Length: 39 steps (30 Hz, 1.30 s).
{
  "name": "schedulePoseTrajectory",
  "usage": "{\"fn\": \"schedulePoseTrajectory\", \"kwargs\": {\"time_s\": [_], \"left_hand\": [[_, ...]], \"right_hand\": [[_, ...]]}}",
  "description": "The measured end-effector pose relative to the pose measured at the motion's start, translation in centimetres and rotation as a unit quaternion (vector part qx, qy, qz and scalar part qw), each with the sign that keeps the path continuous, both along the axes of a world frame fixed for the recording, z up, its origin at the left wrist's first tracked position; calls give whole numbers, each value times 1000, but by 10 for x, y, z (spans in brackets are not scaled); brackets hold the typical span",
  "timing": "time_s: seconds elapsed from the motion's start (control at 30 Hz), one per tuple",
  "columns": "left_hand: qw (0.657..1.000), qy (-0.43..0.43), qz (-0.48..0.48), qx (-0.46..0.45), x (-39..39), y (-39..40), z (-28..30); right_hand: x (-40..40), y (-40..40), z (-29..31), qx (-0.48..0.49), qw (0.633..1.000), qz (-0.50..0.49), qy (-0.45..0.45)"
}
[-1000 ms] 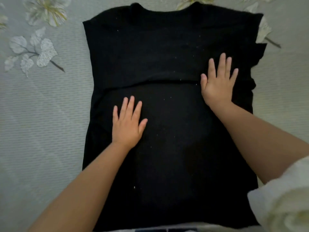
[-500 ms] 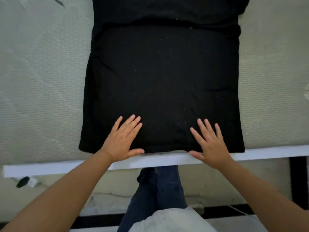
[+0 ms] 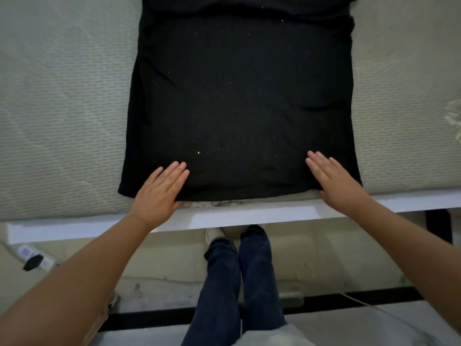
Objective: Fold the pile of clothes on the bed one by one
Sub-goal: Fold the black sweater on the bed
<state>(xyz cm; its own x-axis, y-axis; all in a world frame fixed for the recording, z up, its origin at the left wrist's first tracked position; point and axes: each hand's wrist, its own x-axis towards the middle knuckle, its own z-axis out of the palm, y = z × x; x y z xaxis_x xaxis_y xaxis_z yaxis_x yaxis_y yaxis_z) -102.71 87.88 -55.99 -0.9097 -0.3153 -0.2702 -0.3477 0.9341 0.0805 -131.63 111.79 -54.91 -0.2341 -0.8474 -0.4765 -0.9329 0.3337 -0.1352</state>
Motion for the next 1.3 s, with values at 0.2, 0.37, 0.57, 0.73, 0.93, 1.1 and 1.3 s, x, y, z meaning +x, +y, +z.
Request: {"fn": "schedulePoseTrajectory", "kwargs": {"time_s": [0.2,0.37,0.57,0.73,0.93,1.1,1.3], "left_hand": [[991,54,117,25,-3,-4,-1],[993,17,95,66,5,-8,1],[962,-124,170,171,30,-6,28],[931,-264,127,218,43,0,66],[959,-204,150,126,-3,-35,98],[981,-71,179,5,-78,-84,121],[975,35,220,-21,-149,-141,140]], "right_hand": [[14,-4,-7,54,996,-49,52],[16,2,-3,80,993,-86,26],[54,35,23,103,986,-126,-40],[85,56,49,162,977,-113,-81],[40,19,79,112,975,-193,-15],[-31,-54,106,43,969,-210,126],[-111,-123,121,-24,962,-222,157]]}}
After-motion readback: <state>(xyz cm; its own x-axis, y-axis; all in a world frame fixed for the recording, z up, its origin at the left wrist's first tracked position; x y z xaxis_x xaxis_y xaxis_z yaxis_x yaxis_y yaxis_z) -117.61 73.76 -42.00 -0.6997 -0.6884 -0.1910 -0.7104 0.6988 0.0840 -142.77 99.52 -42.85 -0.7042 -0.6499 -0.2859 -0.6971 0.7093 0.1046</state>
